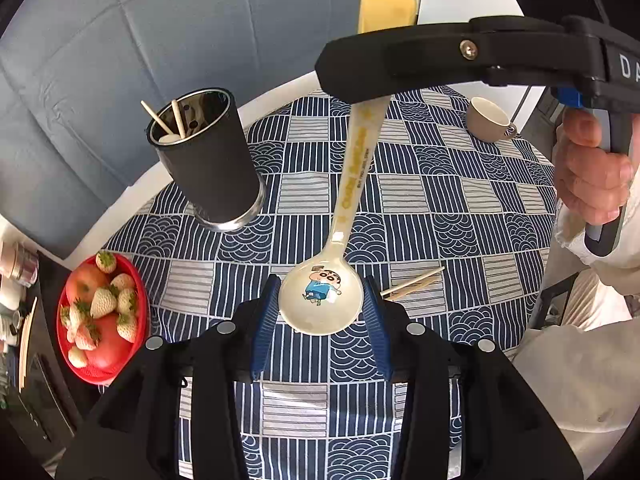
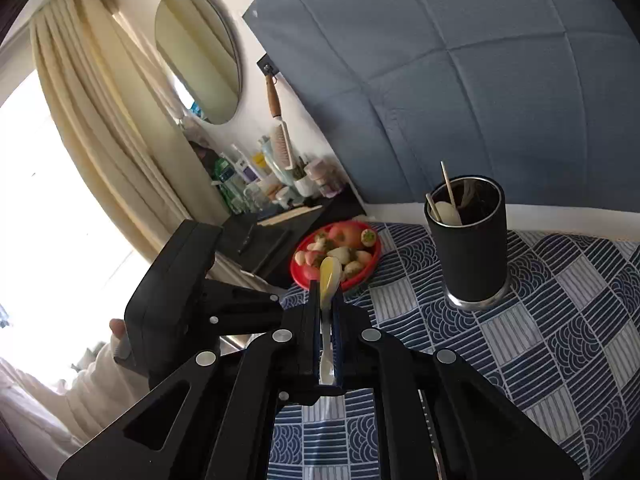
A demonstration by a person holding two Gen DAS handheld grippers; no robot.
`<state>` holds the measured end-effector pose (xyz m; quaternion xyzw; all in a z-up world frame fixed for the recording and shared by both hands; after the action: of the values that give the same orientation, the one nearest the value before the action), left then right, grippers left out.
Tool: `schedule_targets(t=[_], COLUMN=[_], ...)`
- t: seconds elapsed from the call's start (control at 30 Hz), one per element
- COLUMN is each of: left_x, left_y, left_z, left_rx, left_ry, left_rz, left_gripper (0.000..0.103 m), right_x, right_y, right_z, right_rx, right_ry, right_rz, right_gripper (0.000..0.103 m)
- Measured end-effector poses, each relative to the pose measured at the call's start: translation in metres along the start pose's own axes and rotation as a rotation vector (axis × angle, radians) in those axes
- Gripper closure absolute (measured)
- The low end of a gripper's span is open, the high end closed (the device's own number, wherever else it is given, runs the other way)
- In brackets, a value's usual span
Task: Organize utensils
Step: 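Carry the cartoon-print spoon over the black cup with both tools, then lower the cartoon-print spoon into the black cup and open both tools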
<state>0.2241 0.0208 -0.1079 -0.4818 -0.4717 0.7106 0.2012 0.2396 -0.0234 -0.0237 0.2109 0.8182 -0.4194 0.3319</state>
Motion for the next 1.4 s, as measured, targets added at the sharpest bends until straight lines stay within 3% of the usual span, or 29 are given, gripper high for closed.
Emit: schedule_targets(t=[0.37, 0.87, 1.13, 1.4], left_x=[-0.056, -0.13, -0.151, -0.157], left_y=[-0.018, -0.002, 0.031, 0.045], left_z=[-0.026, -0.073, -0.098, -0.115], left_rx=[0.002, -0.037, -0.042, -0.036], left_ry=[0.047, 0.004, -0.007, -0.033], left_rz=[0.078, 0.092, 0.031, 0.024], left_gripper=[0.061, 0.061, 0.061, 0.061], right_x=[-0.059, -0.135, -0.146, -0.151], right_y=[-0.013, 0.004, 0.026, 0.041], right_z=[-0.005, 0.035, 0.065, 0.083], right_rx=[0.112, 0.104, 0.121, 0.117], right_ry=[-0.09, -0.168, -0.17, -0.161], right_rz=[0.092, 0.119, 0.096, 0.089], right_gripper=[0.098, 0.097, 0.096, 0.096])
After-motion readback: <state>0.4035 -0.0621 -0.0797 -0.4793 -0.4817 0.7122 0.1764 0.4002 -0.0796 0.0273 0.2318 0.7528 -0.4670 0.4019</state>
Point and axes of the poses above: each gripper's, at about its wrist camera, not at the fingertips, and y roughly the way its jaws point, z to its right, x to its underside, the point moved 8 cm from there along y, roughly the way its jaws point, and after that the axes turned 5 degrees about x, right-handed, at the moved point
